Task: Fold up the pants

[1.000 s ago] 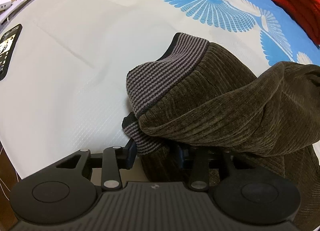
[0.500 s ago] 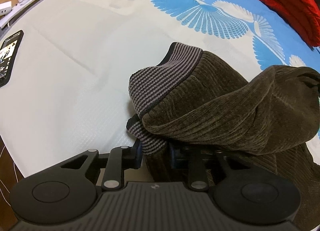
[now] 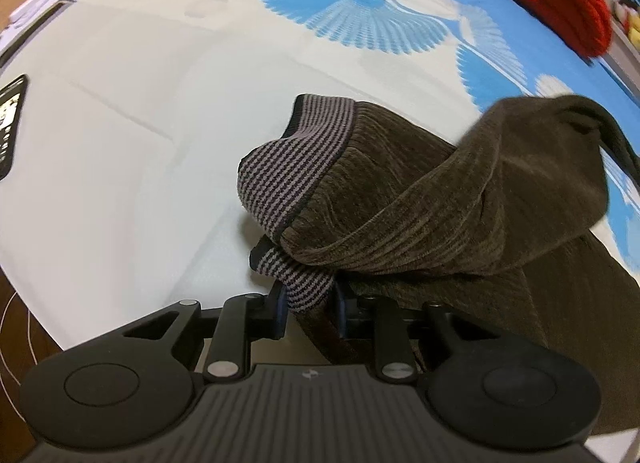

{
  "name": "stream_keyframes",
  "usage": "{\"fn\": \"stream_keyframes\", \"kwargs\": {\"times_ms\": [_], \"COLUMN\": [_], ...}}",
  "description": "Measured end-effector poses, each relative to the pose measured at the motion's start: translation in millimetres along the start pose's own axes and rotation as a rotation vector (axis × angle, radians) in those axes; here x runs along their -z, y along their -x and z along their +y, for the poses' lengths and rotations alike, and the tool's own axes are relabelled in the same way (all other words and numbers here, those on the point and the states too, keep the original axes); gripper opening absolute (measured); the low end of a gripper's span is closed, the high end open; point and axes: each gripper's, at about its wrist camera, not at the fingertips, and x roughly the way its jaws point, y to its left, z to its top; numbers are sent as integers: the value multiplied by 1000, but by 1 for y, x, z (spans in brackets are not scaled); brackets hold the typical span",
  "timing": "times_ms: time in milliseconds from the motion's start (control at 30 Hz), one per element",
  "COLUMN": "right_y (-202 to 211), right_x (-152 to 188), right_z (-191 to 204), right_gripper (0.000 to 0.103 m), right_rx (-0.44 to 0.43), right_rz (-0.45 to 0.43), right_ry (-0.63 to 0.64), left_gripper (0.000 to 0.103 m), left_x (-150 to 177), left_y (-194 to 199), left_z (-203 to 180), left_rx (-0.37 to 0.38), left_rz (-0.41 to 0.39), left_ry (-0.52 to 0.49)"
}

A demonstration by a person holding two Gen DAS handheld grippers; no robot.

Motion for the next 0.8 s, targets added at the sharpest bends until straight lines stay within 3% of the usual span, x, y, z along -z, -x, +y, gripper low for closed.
{"fn": "stream_keyframes", "kwargs": {"times_ms": [233,533,633,700,800], "right_y": [7,-9,-15,-3,20], "right_x": [-6,-5,-3,-10,-17], "right_z": [-54,-105,-106,-101,-81], "right_gripper": [9,9,10,18,31], "right_rx": [53,186,247,267,215], "right_rz": [43,181,217,133,-3], "right_ry": [-77,-136,-104,-87,-33], "left_gripper": [25,29,38,45,62], "left_x": [15,28,27,29,31], "left_y": [3,4,17,30,52], "left_z": [-8,-24,-29,-33,-40], "left_rx": [77,110,109,92,82], "left_rz": [82,169,124,63,-64], "left_ry": [-139,-347,-401,-443,-487]}}
